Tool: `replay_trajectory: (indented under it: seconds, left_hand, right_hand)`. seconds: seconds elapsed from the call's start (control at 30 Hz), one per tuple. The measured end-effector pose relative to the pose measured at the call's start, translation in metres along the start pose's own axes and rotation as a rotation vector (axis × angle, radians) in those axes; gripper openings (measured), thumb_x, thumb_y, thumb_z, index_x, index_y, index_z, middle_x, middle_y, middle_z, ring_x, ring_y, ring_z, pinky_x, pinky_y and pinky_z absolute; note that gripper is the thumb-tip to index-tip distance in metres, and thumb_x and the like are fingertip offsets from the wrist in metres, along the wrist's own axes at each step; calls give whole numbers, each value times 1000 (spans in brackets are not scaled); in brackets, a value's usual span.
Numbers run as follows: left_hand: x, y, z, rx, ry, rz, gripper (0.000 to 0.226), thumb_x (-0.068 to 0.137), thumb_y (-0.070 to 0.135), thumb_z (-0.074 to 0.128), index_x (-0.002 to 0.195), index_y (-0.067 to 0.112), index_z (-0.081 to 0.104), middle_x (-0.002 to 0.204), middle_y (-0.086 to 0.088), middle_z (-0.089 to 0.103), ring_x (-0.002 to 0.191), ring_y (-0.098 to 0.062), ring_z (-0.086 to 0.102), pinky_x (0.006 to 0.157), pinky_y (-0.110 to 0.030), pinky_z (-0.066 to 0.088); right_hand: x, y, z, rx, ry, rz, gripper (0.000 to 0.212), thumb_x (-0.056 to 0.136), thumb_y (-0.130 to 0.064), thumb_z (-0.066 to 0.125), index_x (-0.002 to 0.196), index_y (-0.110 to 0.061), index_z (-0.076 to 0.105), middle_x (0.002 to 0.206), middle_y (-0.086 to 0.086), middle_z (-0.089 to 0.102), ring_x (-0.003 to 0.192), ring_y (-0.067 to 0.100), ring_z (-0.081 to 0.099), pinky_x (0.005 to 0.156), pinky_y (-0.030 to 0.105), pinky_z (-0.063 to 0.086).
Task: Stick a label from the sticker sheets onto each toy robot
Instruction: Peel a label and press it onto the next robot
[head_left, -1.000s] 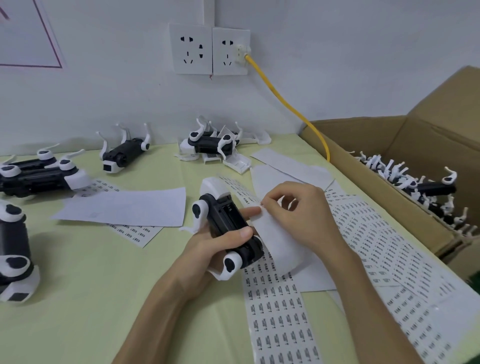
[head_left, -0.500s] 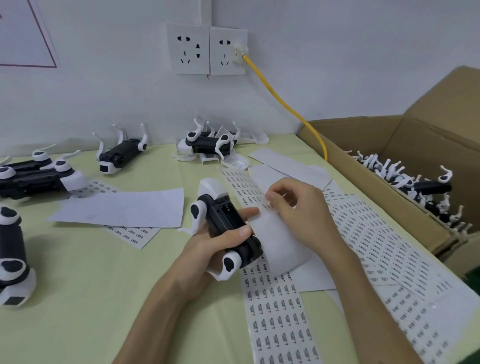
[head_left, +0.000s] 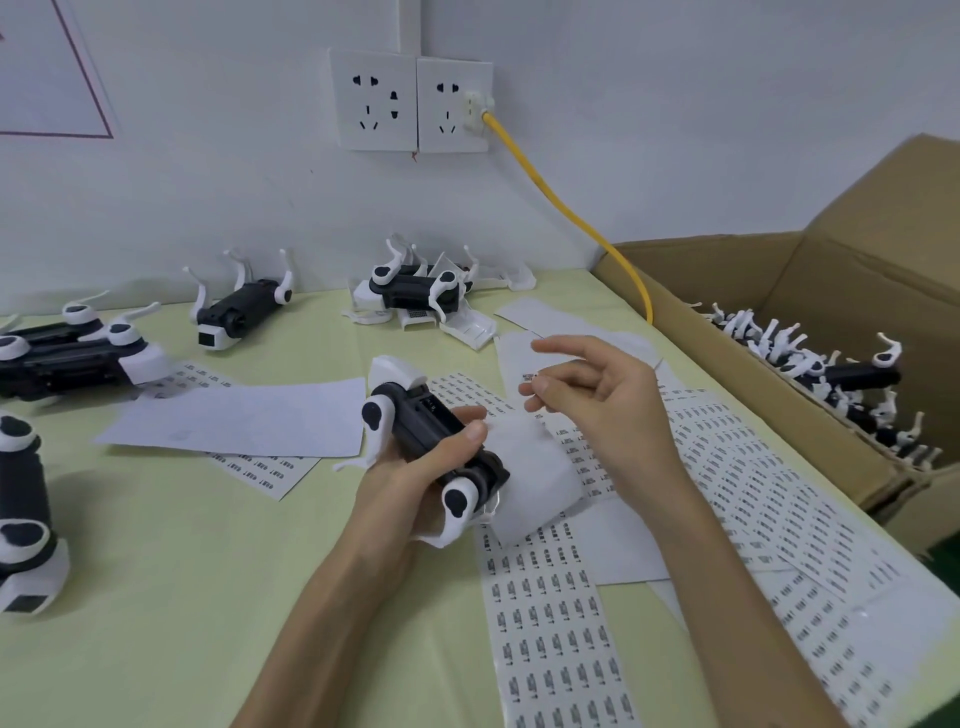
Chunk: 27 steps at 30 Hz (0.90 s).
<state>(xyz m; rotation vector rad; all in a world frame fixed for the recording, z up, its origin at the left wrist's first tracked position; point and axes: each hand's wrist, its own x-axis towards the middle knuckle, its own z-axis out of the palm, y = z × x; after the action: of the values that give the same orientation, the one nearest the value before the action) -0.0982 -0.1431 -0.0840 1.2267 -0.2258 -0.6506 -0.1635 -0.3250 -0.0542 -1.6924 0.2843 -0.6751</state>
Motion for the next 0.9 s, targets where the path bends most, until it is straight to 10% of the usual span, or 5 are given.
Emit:
replay_trajectory:
  seconds: [0.27,0.43,0.63,0.9]
  left_hand:
    - [0,5,-8,-132,3,145,46,63,44,81,100,17,80,97,-2,75,88,-19,73,76,-29,60]
    - [-2,10,-8,-86,-203,170,60,73,45,70,113,0,69,135,-4,70,129,-14,63,93,-29,55]
    - [-7,8,-2,5,-281,156,62,76,43,71,119,-3,67,136,-5,69,123,-17,66,86,-27,57]
    - [-9,10,2,-147,-294,152,43,78,37,71,107,5,74,137,-5,68,131,-21,63,86,-28,59]
  right_hand:
    - [0,3,3,-131,15,-30,19,88,-1,73,93,-19,77,83,-3,76,74,11,71,76,22,56]
    - [-2,1,5,-190,-88,-70,33,89,-1,72,109,-27,73,80,-4,71,74,11,65,74,26,53]
    - [-6,1,8,-295,-178,-104,50,90,-4,73,126,-33,55,79,-4,71,78,19,68,87,43,55]
    - [-5,2,13,-263,13,-59,18,83,-18,83,96,-25,72,75,-5,72,71,13,68,72,25,54]
